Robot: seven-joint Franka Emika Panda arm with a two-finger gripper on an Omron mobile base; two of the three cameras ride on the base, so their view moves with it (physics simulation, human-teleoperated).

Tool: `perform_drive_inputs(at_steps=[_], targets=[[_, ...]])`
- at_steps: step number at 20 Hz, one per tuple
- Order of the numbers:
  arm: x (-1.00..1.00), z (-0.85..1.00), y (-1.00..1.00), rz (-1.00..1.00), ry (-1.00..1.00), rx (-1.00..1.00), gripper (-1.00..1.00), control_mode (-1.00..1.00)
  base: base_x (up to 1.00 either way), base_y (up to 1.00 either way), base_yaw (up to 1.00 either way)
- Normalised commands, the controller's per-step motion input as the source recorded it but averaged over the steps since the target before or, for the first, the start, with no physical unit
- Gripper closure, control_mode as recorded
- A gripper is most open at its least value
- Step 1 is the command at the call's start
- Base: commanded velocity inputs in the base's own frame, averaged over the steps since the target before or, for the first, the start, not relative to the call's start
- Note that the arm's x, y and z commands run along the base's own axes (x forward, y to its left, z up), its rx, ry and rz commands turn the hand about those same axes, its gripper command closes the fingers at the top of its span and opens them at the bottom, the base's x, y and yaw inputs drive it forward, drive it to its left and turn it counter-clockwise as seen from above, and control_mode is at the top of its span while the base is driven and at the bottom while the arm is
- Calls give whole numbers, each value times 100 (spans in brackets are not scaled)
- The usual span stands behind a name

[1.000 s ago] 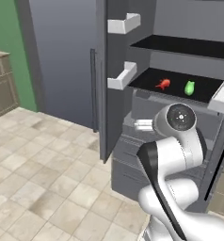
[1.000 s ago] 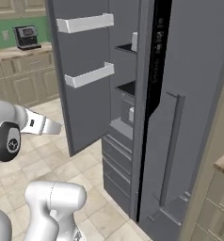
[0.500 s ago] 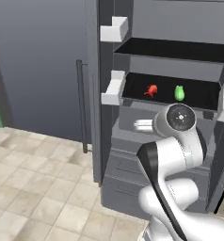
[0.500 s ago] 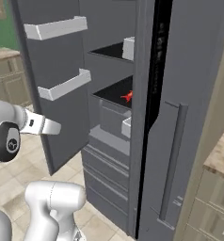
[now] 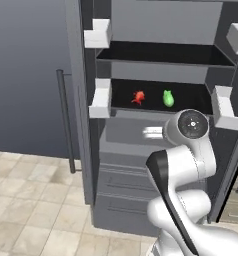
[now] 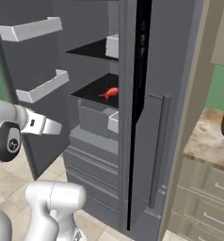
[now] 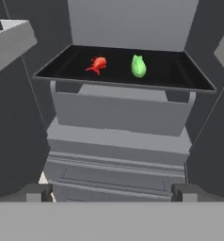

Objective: Take the cheese, fish, and corn from the fridge and place them on the plate on the dining counter to create an appetizer plate.

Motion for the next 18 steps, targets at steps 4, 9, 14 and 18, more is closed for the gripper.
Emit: perform_drive_inputs(at_steps=[4,9,14,18], targets=[[0,0,0,0,0,0,-100,100,0,4,-28],[0,0,0,0,0,0,-100,100,4,6,-23],[0,0,0,0,0,0,-100,100,30,17,-17],[0,0,0,0,0,0,-100,100,39,0,-8]])
